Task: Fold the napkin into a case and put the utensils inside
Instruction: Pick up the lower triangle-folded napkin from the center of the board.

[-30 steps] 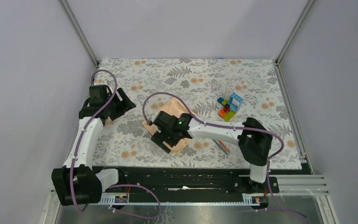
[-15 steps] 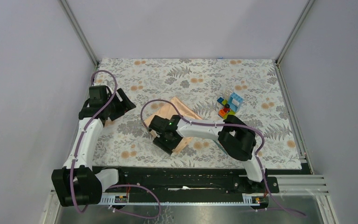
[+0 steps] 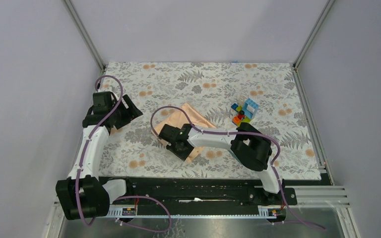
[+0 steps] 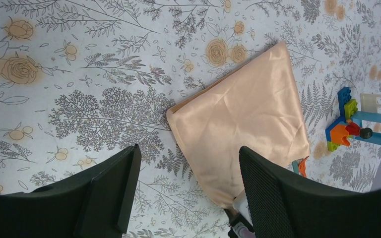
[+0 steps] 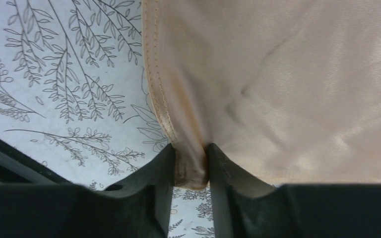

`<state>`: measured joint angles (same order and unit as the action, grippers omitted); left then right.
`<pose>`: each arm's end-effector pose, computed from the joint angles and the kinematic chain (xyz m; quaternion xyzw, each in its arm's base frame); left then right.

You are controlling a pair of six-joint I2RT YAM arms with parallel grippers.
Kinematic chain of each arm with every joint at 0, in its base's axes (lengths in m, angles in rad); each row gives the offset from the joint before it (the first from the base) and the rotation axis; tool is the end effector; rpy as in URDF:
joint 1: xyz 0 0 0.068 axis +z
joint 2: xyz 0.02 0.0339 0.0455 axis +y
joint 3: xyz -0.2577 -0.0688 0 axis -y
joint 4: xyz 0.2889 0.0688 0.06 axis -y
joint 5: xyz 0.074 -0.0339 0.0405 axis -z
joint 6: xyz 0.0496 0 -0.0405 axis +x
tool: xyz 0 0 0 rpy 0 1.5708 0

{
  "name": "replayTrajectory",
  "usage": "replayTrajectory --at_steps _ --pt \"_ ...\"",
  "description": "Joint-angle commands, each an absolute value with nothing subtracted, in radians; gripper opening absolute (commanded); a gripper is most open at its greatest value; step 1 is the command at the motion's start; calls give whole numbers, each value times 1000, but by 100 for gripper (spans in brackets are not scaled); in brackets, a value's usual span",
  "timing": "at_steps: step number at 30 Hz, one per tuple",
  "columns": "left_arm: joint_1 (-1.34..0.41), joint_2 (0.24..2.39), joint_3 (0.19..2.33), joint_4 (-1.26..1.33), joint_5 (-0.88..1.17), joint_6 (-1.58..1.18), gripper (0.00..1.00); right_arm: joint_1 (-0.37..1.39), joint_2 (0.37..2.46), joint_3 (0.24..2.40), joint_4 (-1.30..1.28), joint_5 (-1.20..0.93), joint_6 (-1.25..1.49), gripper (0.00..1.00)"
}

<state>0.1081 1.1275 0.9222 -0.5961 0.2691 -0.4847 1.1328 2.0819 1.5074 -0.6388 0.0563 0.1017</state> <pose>0.2890 0.0181 0.2586 -0.2201 0.8932 -0.1918 0.3420 0.1995 0.4194 0.1159 -0.4806 0.8583 0.0803 0.1610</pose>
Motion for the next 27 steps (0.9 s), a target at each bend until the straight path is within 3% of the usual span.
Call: replayTrajectory --at_steps 1,8,15,21,27 --pt "124 1111 918 -568 282 -456 78 1172 2154 1431 -567 174 118 31" --pt "147 1099 892 -577 273 -442 79 1190 2114 1472 -532 256 121 0" --pt "185 1076 771 -513 418 -551 84 1182 2002 1484 -492 115 128 0" --pt "306 1022 465 -163 656 -872 91 1139 1910 1434 -402 -100 215 0" --pt "309 1047 384 -42 651 -969 97 1099 1871 1407 -330 -203 287 0"
